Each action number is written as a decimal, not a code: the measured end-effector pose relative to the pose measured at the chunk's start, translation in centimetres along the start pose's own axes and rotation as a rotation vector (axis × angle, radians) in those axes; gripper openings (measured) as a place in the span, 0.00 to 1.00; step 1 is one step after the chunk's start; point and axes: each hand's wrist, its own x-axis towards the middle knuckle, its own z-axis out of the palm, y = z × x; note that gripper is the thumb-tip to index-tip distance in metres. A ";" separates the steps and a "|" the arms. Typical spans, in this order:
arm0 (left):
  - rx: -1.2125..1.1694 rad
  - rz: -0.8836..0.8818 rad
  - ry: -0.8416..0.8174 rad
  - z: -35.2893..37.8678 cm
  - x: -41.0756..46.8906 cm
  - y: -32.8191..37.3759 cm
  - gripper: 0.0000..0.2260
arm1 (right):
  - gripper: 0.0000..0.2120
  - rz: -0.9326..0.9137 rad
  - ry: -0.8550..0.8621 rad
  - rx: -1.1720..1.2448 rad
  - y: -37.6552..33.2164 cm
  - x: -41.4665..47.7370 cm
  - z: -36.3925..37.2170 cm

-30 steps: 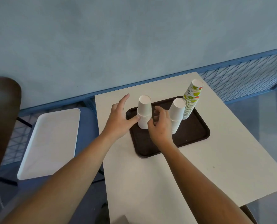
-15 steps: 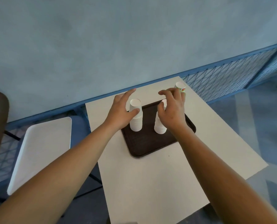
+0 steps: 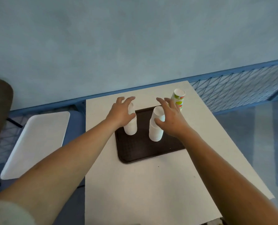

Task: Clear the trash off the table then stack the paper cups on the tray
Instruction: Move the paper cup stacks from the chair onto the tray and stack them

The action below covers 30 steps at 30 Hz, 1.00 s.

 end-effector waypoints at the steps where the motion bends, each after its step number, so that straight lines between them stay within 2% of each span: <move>1: 0.015 -0.019 -0.019 0.5 0.2 0.0 0.32 | 0.37 -0.012 -0.016 0.004 0.5 0.2 0.1; 6: 0.048 -0.088 0.048 2.5 0.2 0.9 0.26 | 0.37 -0.150 -0.121 -0.023 3.2 1.5 0.0; 12: 0.062 -0.137 0.144 3.2 -0.3 1.5 0.23 | 0.39 -0.224 -0.218 -0.030 4.6 2.8 0.1; 19: 0.099 -0.149 0.130 3.2 -0.2 1.8 0.23 | 0.35 -0.208 -0.216 0.042 4.8 3.7 1.1; 30: 0.032 -0.168 0.153 3.6 -0.1 1.5 0.23 | 0.33 -0.185 -0.208 -0.002 4.1 6.3 2.0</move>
